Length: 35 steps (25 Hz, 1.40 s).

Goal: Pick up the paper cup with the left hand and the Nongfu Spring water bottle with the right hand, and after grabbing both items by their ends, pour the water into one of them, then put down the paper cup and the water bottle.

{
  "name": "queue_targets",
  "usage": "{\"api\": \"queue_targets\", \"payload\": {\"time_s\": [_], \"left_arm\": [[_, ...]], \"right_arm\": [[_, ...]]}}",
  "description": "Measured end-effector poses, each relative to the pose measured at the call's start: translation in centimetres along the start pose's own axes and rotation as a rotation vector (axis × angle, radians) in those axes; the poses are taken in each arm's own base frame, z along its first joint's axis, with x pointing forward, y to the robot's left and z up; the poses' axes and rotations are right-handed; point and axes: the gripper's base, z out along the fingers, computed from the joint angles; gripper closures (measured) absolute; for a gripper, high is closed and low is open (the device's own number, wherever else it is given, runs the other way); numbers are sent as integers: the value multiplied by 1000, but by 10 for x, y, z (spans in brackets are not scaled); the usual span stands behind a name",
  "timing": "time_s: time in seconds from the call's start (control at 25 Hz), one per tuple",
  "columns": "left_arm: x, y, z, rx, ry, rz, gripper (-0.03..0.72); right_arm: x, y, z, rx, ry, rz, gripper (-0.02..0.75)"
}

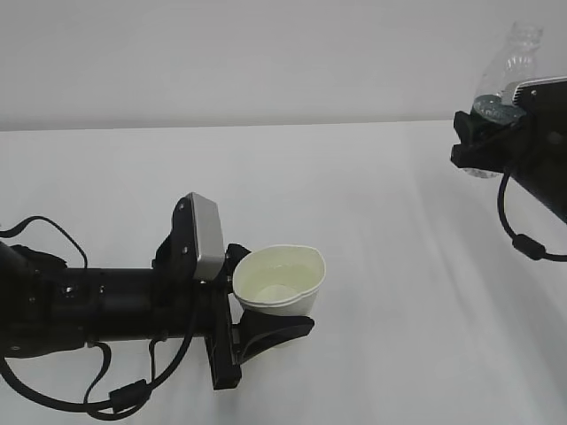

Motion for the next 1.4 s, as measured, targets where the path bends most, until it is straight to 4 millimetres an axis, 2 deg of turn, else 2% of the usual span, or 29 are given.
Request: {"api": "queue_targets", "payload": {"time_s": [0.32, 0.76, 1.04, 1.4], "left_arm": [[0, 0, 0, 0, 0, 0, 241], [0, 0, 0, 0, 0, 0, 241], [0, 0, 0, 0, 0, 0, 241], [0, 1, 0, -6, -1, -3, 241]], "right_arm": [[45, 5, 5, -21, 92, 10, 269], [76, 9, 7, -38, 94, 18, 269], [77, 9, 8, -39, 94, -4, 269], [67, 7, 19, -37, 47, -16, 269]]}}
